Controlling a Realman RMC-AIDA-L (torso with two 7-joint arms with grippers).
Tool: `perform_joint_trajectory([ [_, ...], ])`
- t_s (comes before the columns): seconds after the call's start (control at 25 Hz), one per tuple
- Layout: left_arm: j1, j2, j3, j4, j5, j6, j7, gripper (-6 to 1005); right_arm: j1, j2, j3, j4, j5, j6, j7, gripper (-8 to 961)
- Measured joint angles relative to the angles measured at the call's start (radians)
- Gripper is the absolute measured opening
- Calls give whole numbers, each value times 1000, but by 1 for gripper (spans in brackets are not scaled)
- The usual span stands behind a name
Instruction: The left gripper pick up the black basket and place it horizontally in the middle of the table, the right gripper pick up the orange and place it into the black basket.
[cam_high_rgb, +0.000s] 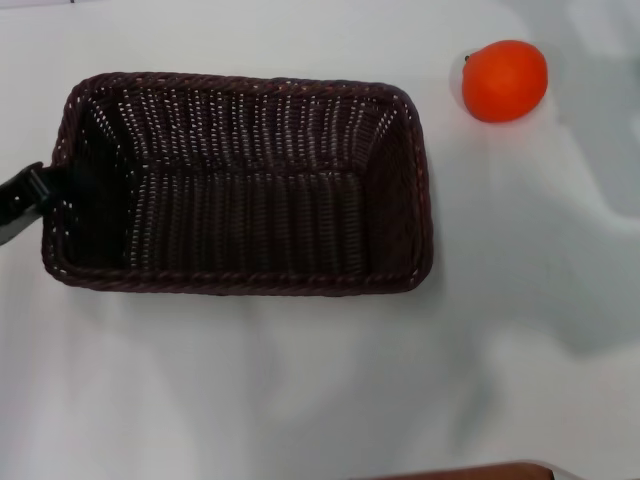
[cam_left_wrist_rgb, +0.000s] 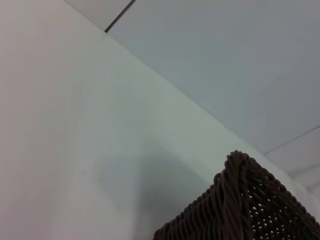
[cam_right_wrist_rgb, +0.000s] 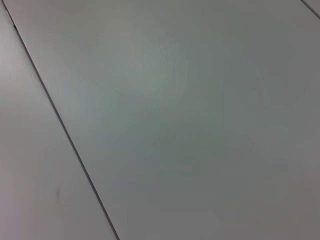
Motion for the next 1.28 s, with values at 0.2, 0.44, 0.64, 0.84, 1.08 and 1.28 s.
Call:
perform_joint_trajectory([
  [0.2,36,1,32,2,-69,40,36,173,-10,9,-1,0,0,7,0,955],
  [0.44,11,9,-1,112,-195,-13,130,194,-23,13,-20,0,-2,19,0,955],
  [0.64,-19,8,-96,205,-296,-108,239,299,-33,14,-32,0,-2,24,0,954],
  [0.84,-23,10,-165,213,-307,-152,259,482,-56,18,-44,-2,-2,48,-2,954],
  [1.08,-81,15,-372,277,-301,-256,360,660,-79,20,-78,-20,-5,50,-18,955],
  [1.28,-177,16,-632,432,-308,-370,550,659,-84,25,-107,-69,-52,29,-129,955],
])
